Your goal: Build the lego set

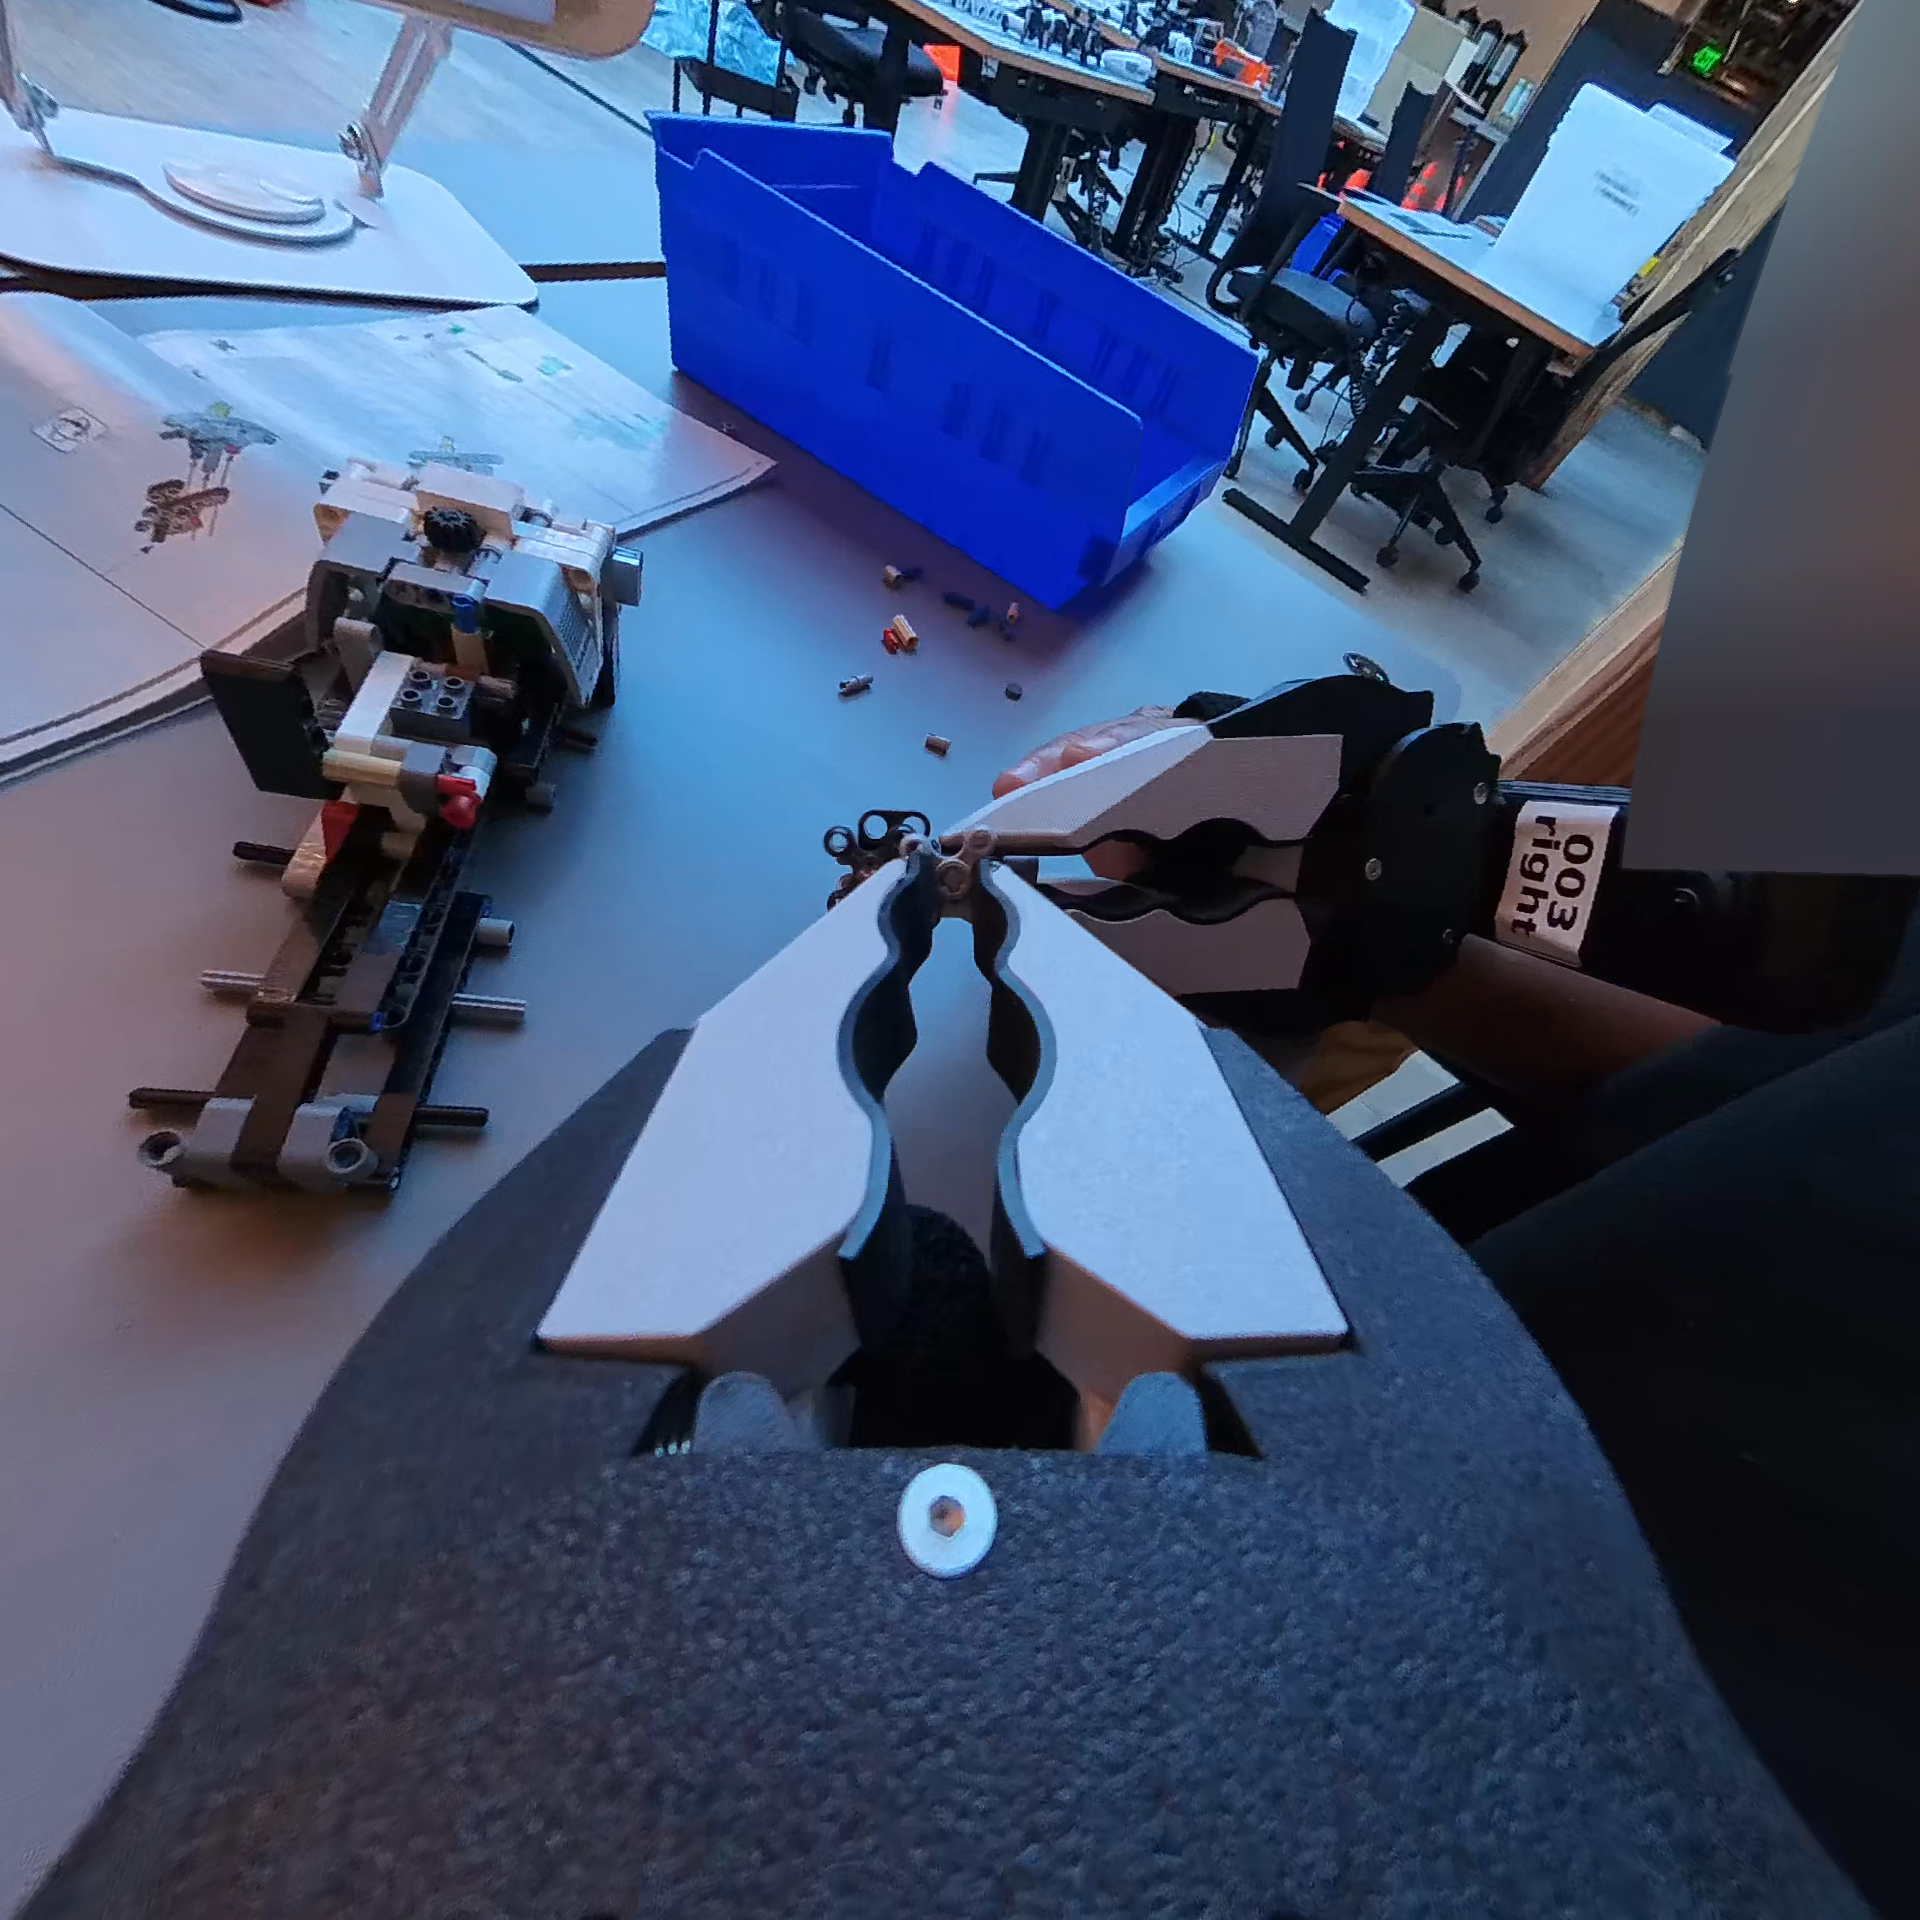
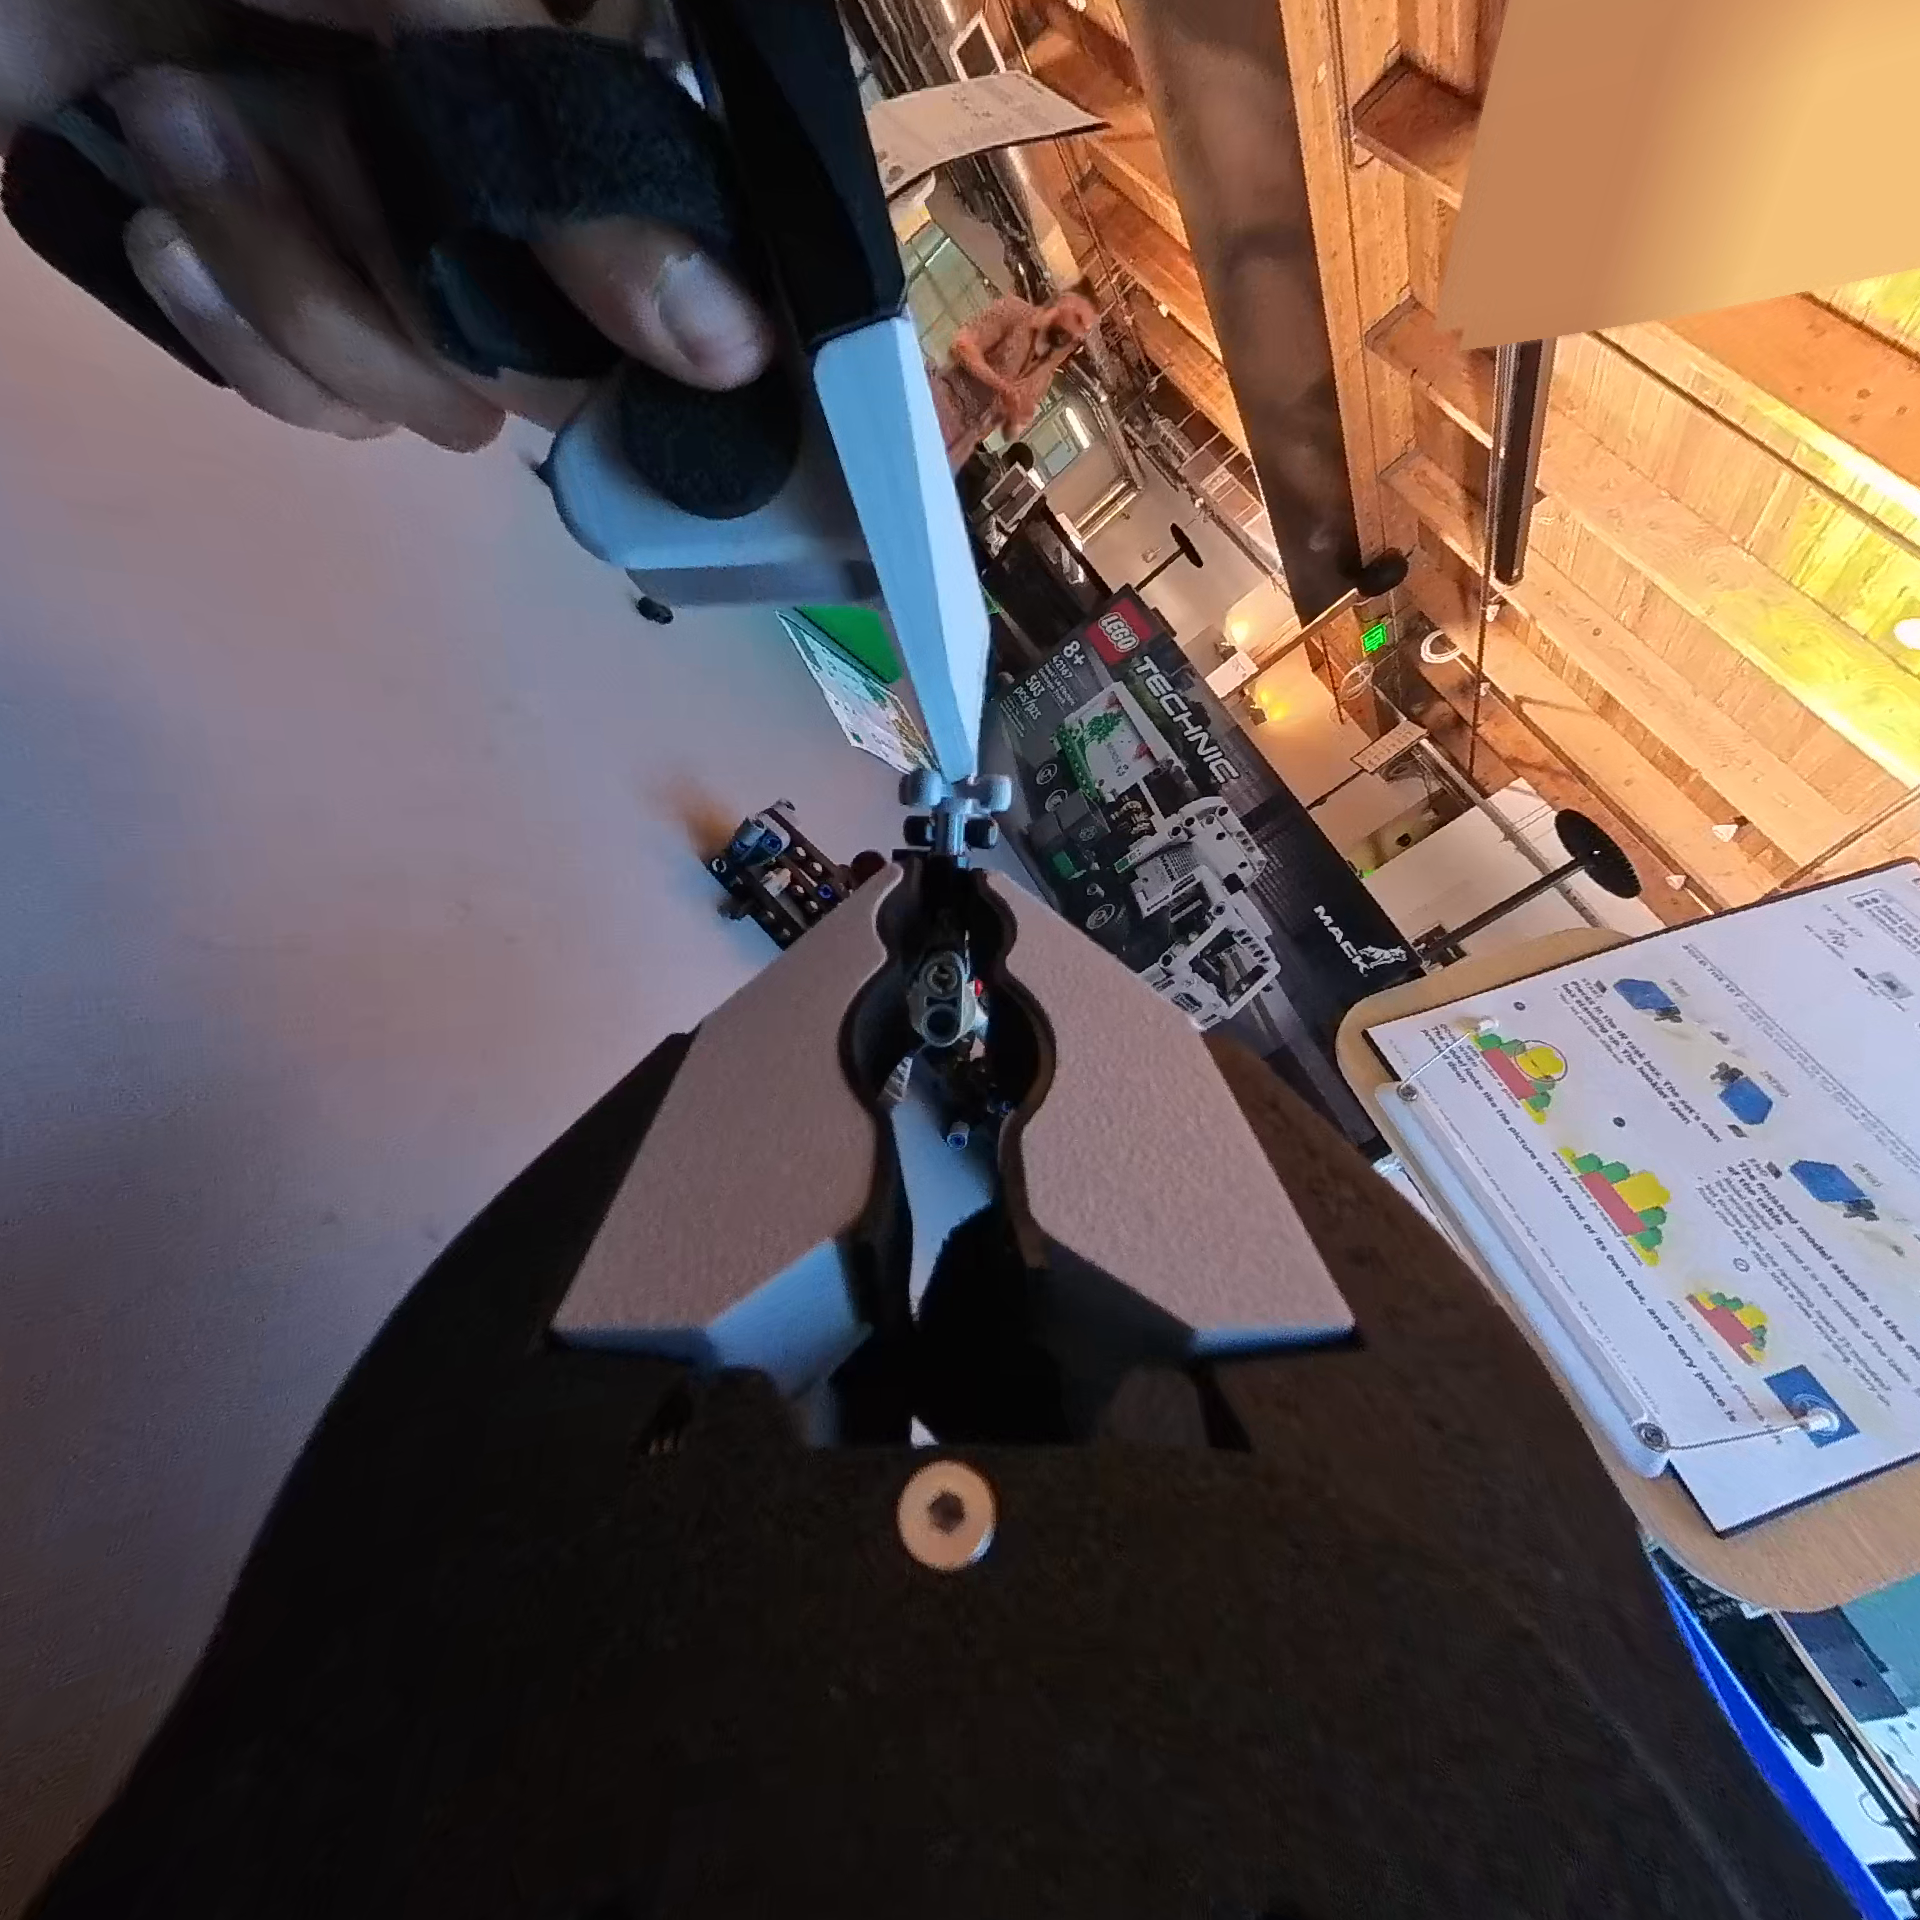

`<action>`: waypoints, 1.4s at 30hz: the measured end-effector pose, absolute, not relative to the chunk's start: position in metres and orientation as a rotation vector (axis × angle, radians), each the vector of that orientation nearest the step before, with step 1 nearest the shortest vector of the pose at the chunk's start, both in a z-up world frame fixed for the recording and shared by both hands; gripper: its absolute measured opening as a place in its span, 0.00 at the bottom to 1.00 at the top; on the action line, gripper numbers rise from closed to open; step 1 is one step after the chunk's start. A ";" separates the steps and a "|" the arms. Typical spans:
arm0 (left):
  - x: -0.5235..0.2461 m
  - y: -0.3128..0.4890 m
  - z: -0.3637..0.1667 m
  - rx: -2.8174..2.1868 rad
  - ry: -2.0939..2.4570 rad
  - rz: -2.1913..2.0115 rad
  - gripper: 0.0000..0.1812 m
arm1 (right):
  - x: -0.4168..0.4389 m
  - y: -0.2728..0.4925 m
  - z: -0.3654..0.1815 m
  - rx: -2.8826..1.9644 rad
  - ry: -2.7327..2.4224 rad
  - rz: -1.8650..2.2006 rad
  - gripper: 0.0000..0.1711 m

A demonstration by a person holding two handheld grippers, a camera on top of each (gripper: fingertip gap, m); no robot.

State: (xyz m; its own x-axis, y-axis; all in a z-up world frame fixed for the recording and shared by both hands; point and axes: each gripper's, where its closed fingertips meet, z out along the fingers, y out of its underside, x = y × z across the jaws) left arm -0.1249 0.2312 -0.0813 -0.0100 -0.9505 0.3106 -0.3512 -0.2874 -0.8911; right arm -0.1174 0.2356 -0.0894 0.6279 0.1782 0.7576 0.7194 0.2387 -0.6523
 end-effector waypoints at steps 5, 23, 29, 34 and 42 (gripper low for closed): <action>-0.122 0.230 -0.080 -1.675 1.360 -1.304 0.03 | -0.117 0.235 -0.088 -1.322 -0.843 -0.402 0.03; -0.121 0.231 -0.079 -1.587 1.381 -1.224 0.05 | -0.115 0.236 -0.085 -1.300 -0.833 -0.475 0.04; -0.134 0.246 -0.050 -1.283 1.255 -1.107 0.26 | -0.114 0.232 -0.069 -1.106 -0.874 -0.843 0.03; -0.143 0.229 -0.067 -1.197 1.499 -1.419 0.30 | -0.138 0.215 -0.060 -0.973 -0.930 -0.763 0.04; -0.163 0.183 -0.050 -1.074 1.670 -2.245 0.26 | -0.156 0.188 -0.043 -0.862 -0.911 -0.359 0.03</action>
State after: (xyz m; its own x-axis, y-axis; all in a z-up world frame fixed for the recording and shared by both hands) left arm -0.1634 0.1834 -0.0495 -0.7340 -0.5052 0.4539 -0.2896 -0.3717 -0.8820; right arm -0.1564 0.1881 -0.0435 0.5849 0.0741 0.8077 0.6057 0.6223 -0.4958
